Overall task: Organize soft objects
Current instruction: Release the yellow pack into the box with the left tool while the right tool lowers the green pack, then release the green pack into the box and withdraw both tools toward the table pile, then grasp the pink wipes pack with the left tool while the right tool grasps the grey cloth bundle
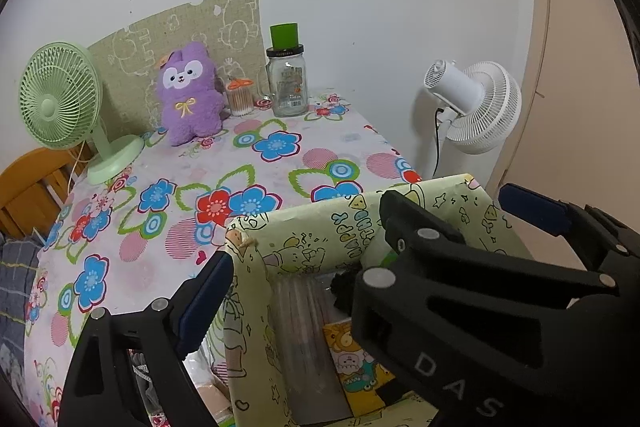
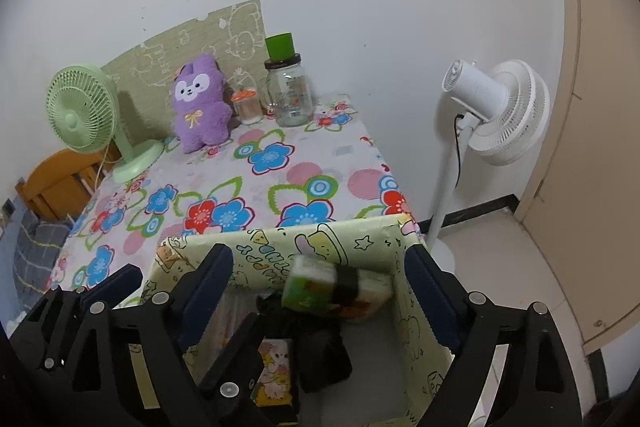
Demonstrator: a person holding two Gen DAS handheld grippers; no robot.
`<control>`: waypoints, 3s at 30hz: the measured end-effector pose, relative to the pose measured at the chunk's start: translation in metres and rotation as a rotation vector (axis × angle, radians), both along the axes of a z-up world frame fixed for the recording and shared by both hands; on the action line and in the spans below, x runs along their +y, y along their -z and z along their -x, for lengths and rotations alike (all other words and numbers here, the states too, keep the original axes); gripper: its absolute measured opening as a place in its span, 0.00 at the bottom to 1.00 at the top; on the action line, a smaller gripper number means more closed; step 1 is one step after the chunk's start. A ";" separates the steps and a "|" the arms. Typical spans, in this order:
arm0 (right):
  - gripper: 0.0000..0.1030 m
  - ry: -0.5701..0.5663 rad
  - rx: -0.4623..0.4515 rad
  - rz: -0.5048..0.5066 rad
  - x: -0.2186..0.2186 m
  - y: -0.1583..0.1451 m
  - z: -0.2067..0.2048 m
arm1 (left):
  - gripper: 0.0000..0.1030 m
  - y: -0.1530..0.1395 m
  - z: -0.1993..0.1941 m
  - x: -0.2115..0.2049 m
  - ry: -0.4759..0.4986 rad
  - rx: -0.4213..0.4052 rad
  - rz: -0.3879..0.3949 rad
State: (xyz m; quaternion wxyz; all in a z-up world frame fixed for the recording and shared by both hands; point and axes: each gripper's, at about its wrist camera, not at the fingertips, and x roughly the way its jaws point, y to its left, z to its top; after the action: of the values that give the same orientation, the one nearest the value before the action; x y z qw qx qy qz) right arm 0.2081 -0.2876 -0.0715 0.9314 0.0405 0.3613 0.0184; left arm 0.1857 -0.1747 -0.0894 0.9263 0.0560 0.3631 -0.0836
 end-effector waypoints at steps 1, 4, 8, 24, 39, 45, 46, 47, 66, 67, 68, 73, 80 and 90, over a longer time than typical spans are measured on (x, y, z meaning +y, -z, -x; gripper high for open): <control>0.88 0.002 0.001 0.002 0.000 0.000 0.000 | 0.91 0.000 0.000 0.000 0.002 0.001 0.000; 0.88 0.014 -0.002 0.008 0.000 -0.003 0.003 | 0.91 -0.002 0.001 0.001 0.011 -0.003 0.002; 0.88 0.023 -0.017 0.015 0.004 -0.009 0.011 | 0.91 -0.006 0.008 0.004 0.020 -0.018 0.005; 0.91 0.025 -0.088 0.044 0.042 -0.037 0.067 | 0.93 -0.036 0.057 0.039 0.015 -0.099 0.039; 0.95 0.009 -0.156 0.055 0.084 -0.061 0.115 | 0.93 -0.061 0.102 0.079 0.006 -0.172 0.044; 0.97 -0.010 -0.170 0.063 0.106 -0.064 0.126 | 0.93 -0.063 0.113 0.098 -0.013 -0.189 0.050; 0.97 -0.013 -0.171 0.063 0.109 -0.064 0.127 | 0.93 -0.064 0.115 0.102 -0.016 -0.190 0.050; 0.97 -0.018 -0.171 0.065 0.114 -0.064 0.129 | 0.93 -0.064 0.116 0.105 -0.020 -0.191 0.051; 0.97 -0.086 -0.156 0.068 0.172 -0.039 0.139 | 0.93 -0.041 0.126 0.163 -0.047 -0.168 0.070; 0.97 -0.089 -0.152 0.069 0.174 -0.036 0.138 | 0.93 -0.039 0.125 0.165 -0.049 -0.163 0.070; 0.96 -0.093 -0.146 0.070 0.178 -0.032 0.137 | 0.93 -0.035 0.124 0.168 -0.054 -0.157 0.068; 0.92 -0.119 -0.130 0.074 0.189 -0.017 0.132 | 0.92 -0.020 0.117 0.181 -0.074 -0.143 0.058; 0.88 -0.156 -0.076 0.057 0.204 0.010 0.117 | 0.89 0.004 0.107 0.198 -0.099 -0.116 0.039; 0.78 -0.173 -0.018 0.076 0.217 0.041 0.100 | 0.81 0.035 0.092 0.216 -0.141 -0.034 0.061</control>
State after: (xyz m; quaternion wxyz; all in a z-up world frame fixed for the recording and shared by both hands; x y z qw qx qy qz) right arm 0.1085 -0.0702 -0.1123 0.9304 -0.0265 0.3555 0.0854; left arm 0.0941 0.0412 -0.1245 0.9372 0.0032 0.3477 -0.0285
